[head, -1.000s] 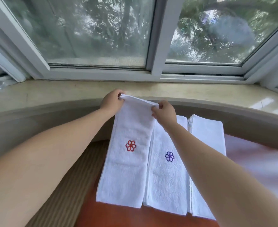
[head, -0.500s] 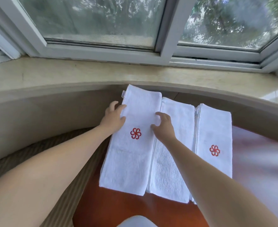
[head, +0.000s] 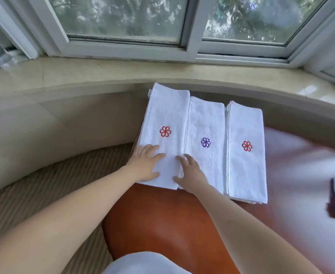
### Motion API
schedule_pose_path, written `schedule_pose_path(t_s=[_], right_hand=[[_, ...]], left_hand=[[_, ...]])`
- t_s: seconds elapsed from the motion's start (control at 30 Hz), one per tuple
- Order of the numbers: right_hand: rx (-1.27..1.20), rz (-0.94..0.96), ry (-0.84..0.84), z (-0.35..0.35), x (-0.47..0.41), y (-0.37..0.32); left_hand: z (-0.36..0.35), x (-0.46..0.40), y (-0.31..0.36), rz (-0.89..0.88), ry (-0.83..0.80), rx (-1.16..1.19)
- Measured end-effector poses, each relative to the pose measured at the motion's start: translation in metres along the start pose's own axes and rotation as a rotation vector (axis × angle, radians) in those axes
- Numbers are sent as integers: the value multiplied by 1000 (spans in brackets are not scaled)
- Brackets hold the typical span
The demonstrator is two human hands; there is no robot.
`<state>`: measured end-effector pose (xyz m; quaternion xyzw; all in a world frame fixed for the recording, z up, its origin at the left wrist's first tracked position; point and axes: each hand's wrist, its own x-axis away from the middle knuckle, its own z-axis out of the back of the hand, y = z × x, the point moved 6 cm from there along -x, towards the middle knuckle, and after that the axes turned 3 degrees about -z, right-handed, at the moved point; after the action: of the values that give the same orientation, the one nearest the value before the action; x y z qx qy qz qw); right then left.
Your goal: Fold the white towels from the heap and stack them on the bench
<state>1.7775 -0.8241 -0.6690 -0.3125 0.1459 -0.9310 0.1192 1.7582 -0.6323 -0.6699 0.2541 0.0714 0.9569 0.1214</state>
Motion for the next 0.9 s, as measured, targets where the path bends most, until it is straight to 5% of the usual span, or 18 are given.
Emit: schedule_pose_path(t_s=[0.33,0.9], right_hand=[[1,-21,44,-6,121,68],[-180,-381,327,35,446,385]], left_hand=[[-22,57,128,48,-39,-19],[-12,83,573,-422,136,-179]])
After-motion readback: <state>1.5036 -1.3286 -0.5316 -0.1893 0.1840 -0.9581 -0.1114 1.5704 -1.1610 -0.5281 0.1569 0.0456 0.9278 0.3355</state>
